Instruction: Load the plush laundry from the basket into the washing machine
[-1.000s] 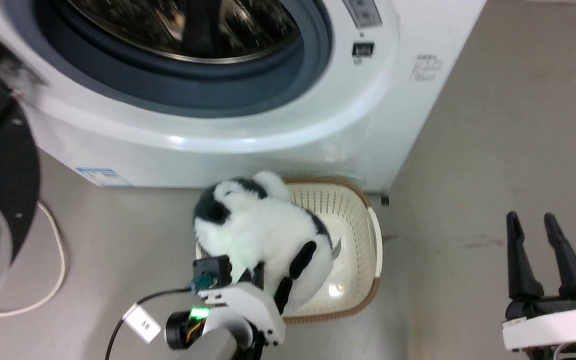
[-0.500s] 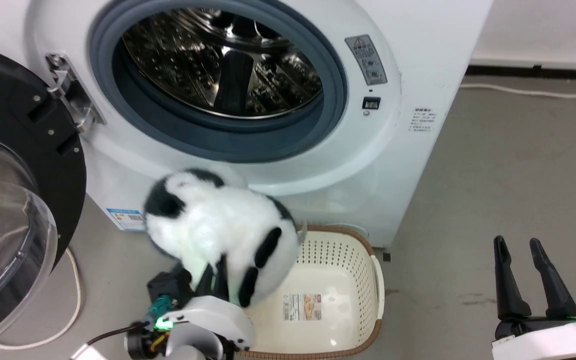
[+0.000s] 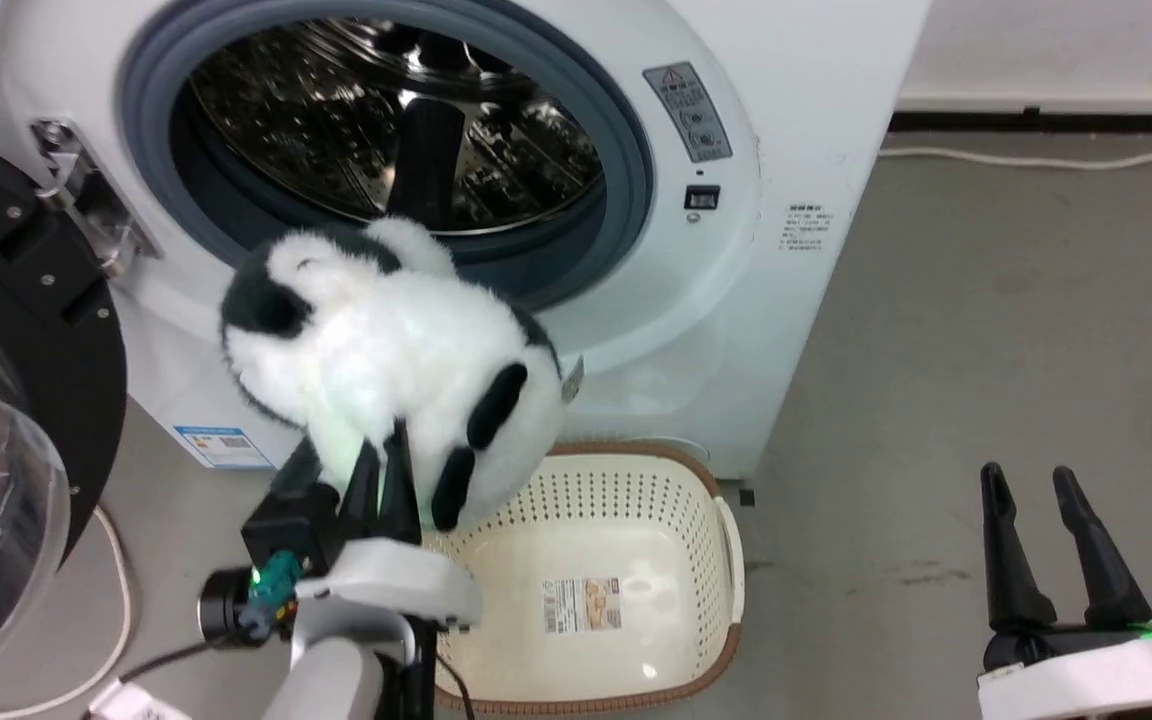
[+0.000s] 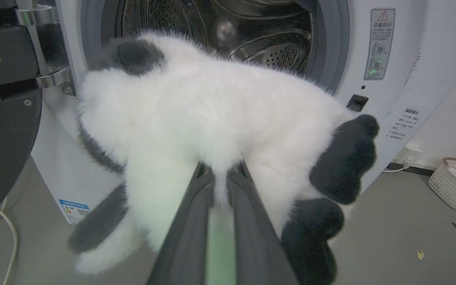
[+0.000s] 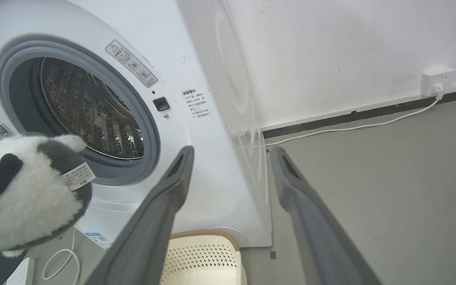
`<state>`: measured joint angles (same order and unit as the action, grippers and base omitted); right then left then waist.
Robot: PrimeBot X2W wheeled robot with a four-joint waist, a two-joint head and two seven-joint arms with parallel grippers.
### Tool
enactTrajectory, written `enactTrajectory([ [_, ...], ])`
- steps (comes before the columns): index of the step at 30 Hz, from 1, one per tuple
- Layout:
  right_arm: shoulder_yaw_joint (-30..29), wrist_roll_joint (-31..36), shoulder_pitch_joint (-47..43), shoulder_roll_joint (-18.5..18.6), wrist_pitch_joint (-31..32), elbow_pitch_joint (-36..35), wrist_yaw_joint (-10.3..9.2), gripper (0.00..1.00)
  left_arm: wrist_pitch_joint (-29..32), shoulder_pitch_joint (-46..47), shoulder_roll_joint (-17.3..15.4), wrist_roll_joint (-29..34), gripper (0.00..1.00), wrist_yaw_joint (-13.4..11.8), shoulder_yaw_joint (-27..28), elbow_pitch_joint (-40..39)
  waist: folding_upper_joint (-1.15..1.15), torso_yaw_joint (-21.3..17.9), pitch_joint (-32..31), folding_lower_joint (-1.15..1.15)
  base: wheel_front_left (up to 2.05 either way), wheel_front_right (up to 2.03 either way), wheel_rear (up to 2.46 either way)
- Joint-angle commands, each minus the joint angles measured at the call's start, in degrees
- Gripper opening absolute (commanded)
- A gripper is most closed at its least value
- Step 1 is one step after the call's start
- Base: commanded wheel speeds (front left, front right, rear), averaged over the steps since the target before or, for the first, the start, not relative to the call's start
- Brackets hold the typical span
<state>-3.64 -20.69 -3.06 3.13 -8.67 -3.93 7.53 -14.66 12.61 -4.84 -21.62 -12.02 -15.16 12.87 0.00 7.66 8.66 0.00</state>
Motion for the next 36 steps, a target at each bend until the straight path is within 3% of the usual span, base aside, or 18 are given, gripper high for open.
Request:
enactTrajectory([
  [1,-0.09,0.19,0.8,-0.23,-0.11,-0.26,-0.04,1.0,-0.33,1.64,0.09,0.55,0.0,0.4,0.54,-0.26,0.0,-0.34,0.76,0.0,0.0,0.0,0.0],
  [11,-0.45,0.28,4.51,0.49,0.86,-2.86,-0.04,1.0,-0.34,16.76,1.07,5.14,0.0,3.88,7.3,7.01,0.0,-3.05,9.42,0.0,0.0,0.0,0.0],
  [25,-1.02,-0.52,7.61,1.71,1.13,-6.71,-0.04,1.0,-0.34,33.55,0.55,8.48,0.0,5.12,15.7,11.76,0.0,-7.08,20.88,0.0,0.0,0.0,0.0],
  [36,-1.35,-1.39,8.46,2.22,0.56,-8.53,-0.04,1.0,-0.34,47.8,-3.61,10.84,0.0,6.52,17.04,18.65,0.0,-9.66,28.24,0.0,0.0,0.0,0.0],
])
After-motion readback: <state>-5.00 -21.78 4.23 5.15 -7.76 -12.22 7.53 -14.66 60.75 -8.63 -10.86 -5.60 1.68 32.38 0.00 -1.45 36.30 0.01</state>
